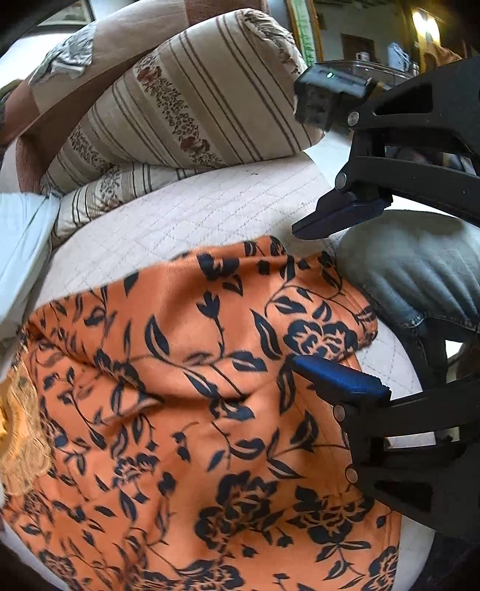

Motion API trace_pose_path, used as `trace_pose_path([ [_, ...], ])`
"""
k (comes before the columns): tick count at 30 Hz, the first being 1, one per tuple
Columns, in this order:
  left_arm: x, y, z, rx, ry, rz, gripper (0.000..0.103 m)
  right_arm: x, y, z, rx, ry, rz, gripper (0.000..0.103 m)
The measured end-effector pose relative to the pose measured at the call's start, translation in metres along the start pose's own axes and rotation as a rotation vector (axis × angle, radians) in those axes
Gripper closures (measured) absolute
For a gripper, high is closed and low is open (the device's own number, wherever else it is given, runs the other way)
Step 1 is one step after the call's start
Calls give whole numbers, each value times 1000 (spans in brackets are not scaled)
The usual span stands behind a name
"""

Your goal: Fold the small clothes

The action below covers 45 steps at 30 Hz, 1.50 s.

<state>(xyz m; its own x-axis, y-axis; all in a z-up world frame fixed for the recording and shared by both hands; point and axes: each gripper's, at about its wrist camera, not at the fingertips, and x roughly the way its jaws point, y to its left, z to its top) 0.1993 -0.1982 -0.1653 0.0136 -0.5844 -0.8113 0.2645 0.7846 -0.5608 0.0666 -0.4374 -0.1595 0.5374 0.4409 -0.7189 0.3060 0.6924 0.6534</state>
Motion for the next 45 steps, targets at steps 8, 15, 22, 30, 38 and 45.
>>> trace_pose_path([
  [8, 4, 3, -1, 0, 7, 9, 38, 36, -10, 12, -7, 76, -140, 62],
  [15, 11, 8, 4, -22, 29, 12, 38, 50, 1, -5, -37, 87, -189, 98],
  [22, -4, -17, 8, 28, 31, -65, 38, -8, 60, -31, -205, -77, -72, 98],
  [30, -14, -8, 23, 66, 78, -27, 38, 0, 132, -53, -397, -43, 116, 99],
  [38, -45, 52, 52, 14, 26, -98, 100, 45, 143, -57, -406, 78, 182, 98],
  [45, -93, 108, 64, -89, -101, -221, 102, 14, 84, 5, -209, -33, 173, 63],
])
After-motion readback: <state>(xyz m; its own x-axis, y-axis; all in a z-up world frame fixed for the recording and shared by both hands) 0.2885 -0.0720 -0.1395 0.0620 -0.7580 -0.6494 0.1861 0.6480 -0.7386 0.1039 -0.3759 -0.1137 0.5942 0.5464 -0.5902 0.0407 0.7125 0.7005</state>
